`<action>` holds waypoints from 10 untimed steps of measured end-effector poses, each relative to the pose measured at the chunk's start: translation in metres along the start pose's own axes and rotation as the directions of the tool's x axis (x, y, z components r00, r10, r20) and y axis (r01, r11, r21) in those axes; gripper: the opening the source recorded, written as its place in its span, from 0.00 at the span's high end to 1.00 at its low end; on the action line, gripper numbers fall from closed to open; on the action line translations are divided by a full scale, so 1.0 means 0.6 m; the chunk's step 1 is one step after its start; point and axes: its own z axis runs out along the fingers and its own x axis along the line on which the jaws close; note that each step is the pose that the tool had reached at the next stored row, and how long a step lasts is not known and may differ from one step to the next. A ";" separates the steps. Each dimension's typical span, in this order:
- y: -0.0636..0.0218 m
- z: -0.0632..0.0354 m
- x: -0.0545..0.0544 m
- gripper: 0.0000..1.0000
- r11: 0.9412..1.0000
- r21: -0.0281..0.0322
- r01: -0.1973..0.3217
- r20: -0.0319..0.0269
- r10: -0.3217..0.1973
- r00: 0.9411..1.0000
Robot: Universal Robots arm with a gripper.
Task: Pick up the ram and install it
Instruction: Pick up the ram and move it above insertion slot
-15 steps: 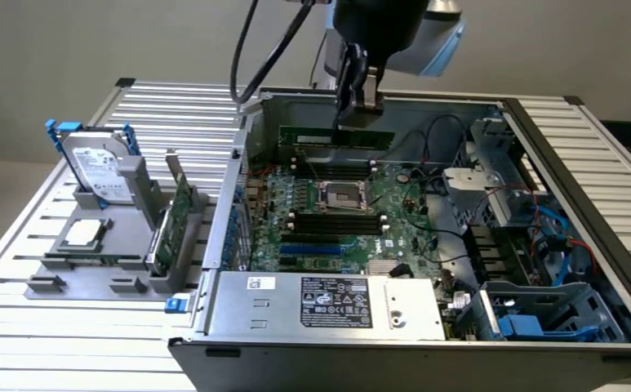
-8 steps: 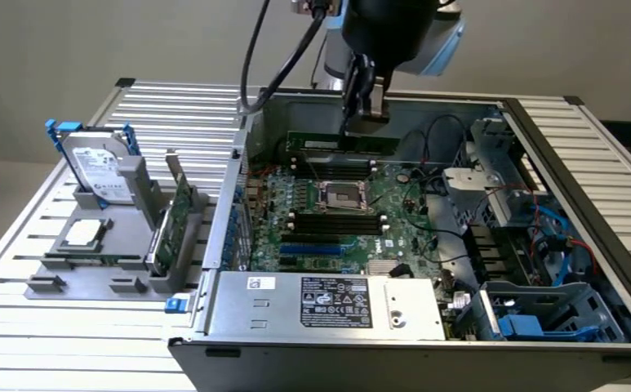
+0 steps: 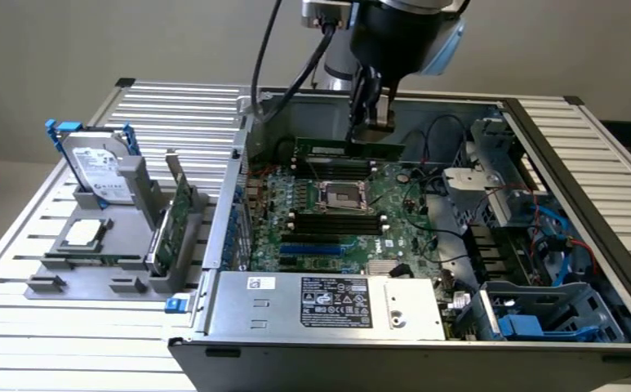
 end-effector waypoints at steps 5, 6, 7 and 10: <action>-0.007 0.013 -0.009 0.86 1.000 0.000 -0.005 0.001 0.005 1.000; -0.008 0.016 -0.013 0.86 1.000 0.000 -0.005 0.001 0.005 1.000; -0.009 0.020 -0.017 0.86 1.000 0.000 -0.005 0.001 0.005 1.000; -0.010 0.029 -0.031 0.86 1.000 0.000 -0.005 0.001 0.005 1.000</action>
